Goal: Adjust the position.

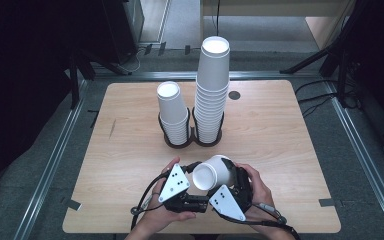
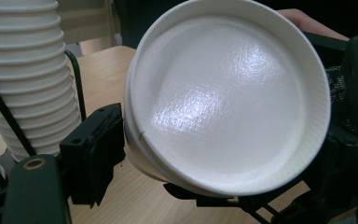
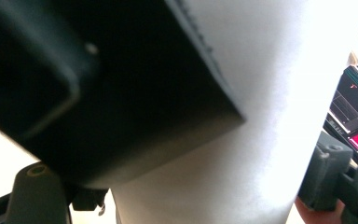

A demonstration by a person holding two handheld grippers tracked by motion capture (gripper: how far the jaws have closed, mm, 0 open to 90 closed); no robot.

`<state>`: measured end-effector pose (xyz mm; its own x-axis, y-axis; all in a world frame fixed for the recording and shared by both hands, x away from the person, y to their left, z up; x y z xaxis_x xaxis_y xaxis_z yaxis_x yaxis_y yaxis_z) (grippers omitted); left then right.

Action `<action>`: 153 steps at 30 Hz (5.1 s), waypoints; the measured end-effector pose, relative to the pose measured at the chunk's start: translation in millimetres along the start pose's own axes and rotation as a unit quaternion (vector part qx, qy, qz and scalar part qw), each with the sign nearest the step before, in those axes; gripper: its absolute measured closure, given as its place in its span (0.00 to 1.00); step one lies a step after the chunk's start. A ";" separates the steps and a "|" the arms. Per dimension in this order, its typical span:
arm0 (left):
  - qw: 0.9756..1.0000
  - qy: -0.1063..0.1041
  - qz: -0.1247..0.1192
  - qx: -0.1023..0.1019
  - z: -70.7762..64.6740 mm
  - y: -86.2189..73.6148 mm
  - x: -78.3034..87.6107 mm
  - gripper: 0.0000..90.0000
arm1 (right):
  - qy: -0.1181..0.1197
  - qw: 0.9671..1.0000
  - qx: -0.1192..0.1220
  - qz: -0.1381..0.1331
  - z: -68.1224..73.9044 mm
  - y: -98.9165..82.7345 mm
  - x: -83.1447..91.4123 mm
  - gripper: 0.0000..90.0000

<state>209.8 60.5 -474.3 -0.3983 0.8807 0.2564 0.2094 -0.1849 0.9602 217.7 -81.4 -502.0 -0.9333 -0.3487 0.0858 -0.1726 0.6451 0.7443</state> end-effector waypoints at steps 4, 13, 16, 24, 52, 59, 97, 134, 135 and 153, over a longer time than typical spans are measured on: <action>1.000 0.002 -0.001 0.000 -0.3 0.3 0.0 0.19 | 0.001 1.000 0.000 0.001 0.2 -0.1 -0.1 0.22; 1.000 -0.001 -0.003 0.002 0.2 1.9 1.7 0.19 | 0.000 1.000 0.004 -0.008 0.1 1.4 1.2 0.22; 1.000 -0.002 -0.005 0.001 0.2 2.0 2.0 0.19 | -0.001 1.000 0.003 -0.009 -0.2 1.6 1.6 0.22; 1.000 -0.005 -0.016 0.010 1.9 2.4 4.4 0.21 | -0.003 1.000 0.002 -0.013 -1.4 1.7 2.6 0.22; 1.000 0.008 -0.011 0.022 -0.3 4.1 3.6 0.20 | -0.006 1.000 0.014 -0.022 3.1 2.2 4.6 0.22; 1.000 0.006 -0.017 0.025 0.2 3.5 4.4 0.22 | -0.002 1.000 0.012 -0.025 2.6 2.0 4.3 0.19; 0.994 0.061 -0.067 0.062 28.3 0.3 25.5 0.26 | 0.020 0.998 -0.056 -0.016 -0.1 1.0 9.3 0.00; 0.981 0.110 -0.148 0.057 38.7 -2.8 33.0 0.26 | -0.039 0.956 -0.281 0.070 -30.2 -12.4 -6.6 0.27; 0.980 0.110 -0.156 0.055 38.7 -2.7 33.3 0.26 | -0.037 0.954 -0.289 0.069 -30.5 -12.4 -6.6 0.29; 0.972 0.098 -0.208 0.045 36.5 -5.9 31.8 0.25 | 0.068 0.839 -0.529 0.107 -30.4 -6.9 -1.6 0.00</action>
<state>228.5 105.5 -475.9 -0.6254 0.7699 -0.1274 0.0684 0.2166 0.9739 230.0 -106.0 -487.0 -0.8505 -0.4227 0.3129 0.4373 -0.2379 0.8673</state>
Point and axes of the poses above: each handheld gripper's, and its own axes: x roughly backward along the jaws, y roughly out of its top, z roughly to its left, the point moved 3 cm from there along -x, roughly forward along the jaws, and after that the axes turned 13 degrees about -y, right-handed, at the moved point
